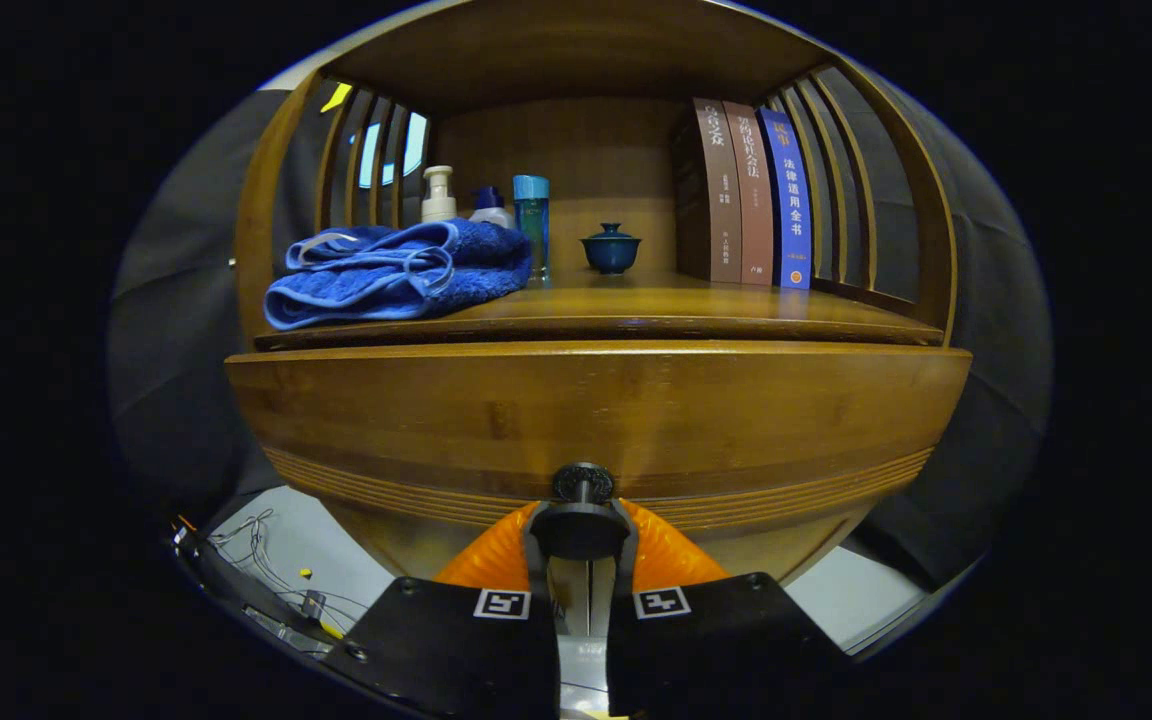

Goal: Pull open the drawer, take out the items inside it, and place them on the countertop above the cabinet.

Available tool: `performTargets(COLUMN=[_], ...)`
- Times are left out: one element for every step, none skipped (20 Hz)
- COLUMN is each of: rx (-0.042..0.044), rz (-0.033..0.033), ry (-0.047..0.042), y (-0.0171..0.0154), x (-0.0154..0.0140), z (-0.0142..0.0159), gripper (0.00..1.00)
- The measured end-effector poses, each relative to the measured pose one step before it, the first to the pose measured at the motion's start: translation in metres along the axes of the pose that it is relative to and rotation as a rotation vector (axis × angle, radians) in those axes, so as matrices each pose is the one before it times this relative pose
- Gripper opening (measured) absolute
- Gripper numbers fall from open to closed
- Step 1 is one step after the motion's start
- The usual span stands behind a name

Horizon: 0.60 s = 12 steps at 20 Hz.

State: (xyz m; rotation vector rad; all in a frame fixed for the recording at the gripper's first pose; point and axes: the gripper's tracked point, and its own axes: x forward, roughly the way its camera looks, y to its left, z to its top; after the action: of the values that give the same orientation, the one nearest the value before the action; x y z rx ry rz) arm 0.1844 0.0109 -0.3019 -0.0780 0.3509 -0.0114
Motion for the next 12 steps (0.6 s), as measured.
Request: performTargets(rx=[-0.00426, 0.00199, 0.0052, 0.00881, 0.00546, 0.00155, 0.00236, -0.00033, -0.00304, -0.00577, -0.00602, -0.00589], rz=[0.00192, 0.00232, 0.00105, 0.0021, 0.00138, 0.00082, 0.00097, 0.00155, 0.00116, 0.00135, -0.00018, 0.00043], ry=[0.00083, 0.00379, 0.00344, 0.00402, 0.00404, 0.00162, -0.00171, -0.00181, -0.00082, 0.00062, 0.00164, 0.00146], y=[-0.00086, -0.00017, -0.00018, 0.00013, 0.00107, 0.00001, 0.00058, 0.00075, 0.00011, -0.00006, 0.00028, -0.00039], x=[-0.0077, -0.00744, -0.00647, -0.00608, -0.0077, -0.00699, -0.00621, -0.0068, -0.00609, -0.00611, -0.00579, -0.00624], z=[-0.00243, -0.00226, -0.00283, -0.00166, -0.00277, -0.00223, -0.00174, -0.00289, -0.00219, -0.00193, -0.00251, -0.00163], gripper=[0.23, 0.23, 0.23, 0.23, 0.23, 0.23, 0.23, 0.23, 0.23, 0.23, 0.23, 0.23])
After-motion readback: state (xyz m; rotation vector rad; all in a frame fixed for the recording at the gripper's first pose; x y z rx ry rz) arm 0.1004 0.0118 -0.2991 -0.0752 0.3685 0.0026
